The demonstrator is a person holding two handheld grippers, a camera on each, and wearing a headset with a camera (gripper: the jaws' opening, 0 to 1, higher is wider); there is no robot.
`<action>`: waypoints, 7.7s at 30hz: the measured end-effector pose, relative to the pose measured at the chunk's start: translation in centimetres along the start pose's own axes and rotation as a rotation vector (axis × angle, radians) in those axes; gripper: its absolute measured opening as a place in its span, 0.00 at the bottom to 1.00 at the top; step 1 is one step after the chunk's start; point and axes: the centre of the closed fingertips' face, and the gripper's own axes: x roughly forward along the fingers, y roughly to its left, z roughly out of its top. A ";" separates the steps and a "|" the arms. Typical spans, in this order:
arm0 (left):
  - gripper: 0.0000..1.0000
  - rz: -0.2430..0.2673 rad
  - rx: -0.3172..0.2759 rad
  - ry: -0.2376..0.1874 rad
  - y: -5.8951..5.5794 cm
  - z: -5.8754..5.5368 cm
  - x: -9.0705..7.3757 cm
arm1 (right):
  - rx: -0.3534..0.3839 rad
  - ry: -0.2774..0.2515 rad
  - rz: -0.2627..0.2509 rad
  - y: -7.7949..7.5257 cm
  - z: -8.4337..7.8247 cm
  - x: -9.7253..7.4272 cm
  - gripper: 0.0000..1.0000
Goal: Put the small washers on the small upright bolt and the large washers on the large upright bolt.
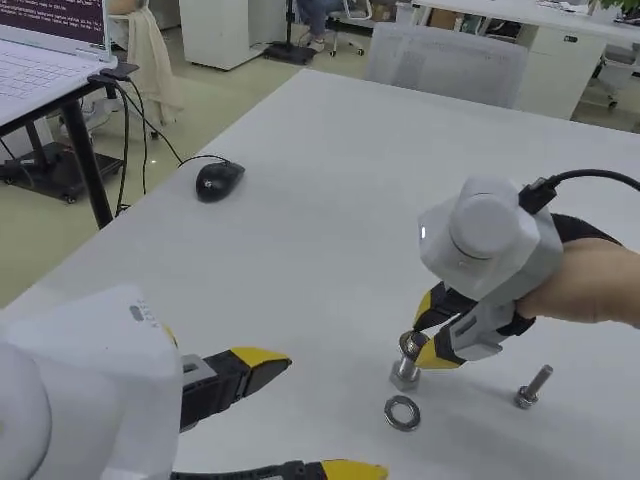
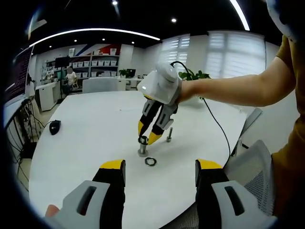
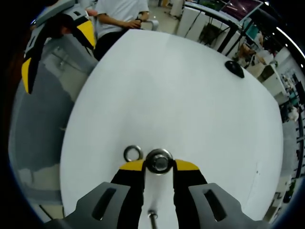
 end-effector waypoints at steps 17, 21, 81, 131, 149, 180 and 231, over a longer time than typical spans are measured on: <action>0.58 0.009 -0.015 0.014 0.4 -0.4 0.2 | 0.027 0.009 0.031 0.3 -1.1 2.6 0.22; 0.58 0.011 -0.017 0.015 0.5 -0.3 0.2 | 0.029 0.010 0.037 0.4 -1.3 3.1 0.23; 0.59 0.002 0.020 0.000 -0.2 0.2 -0.4 | 0.204 -0.077 0.038 5.0 -1.4 4.2 0.32; 0.59 0.001 0.023 -0.004 -0.4 0.6 -0.1 | 0.167 -0.078 0.043 5.7 -1.7 0.8 0.22; 0.59 0.000 0.023 -0.008 -0.4 0.6 -0.2 | 0.134 -0.095 -0.051 2.2 -0.3 -3.0 0.22; 0.58 0.015 0.007 -0.011 0.3 0.7 -0.1 | 0.074 -0.038 -0.022 -0.1 -0.1 -0.1 0.22; 0.59 -0.036 0.053 -0.032 -0.8 0.6 0.1 | 0.159 -0.164 -0.127 3.0 -2.7 -3.2 0.19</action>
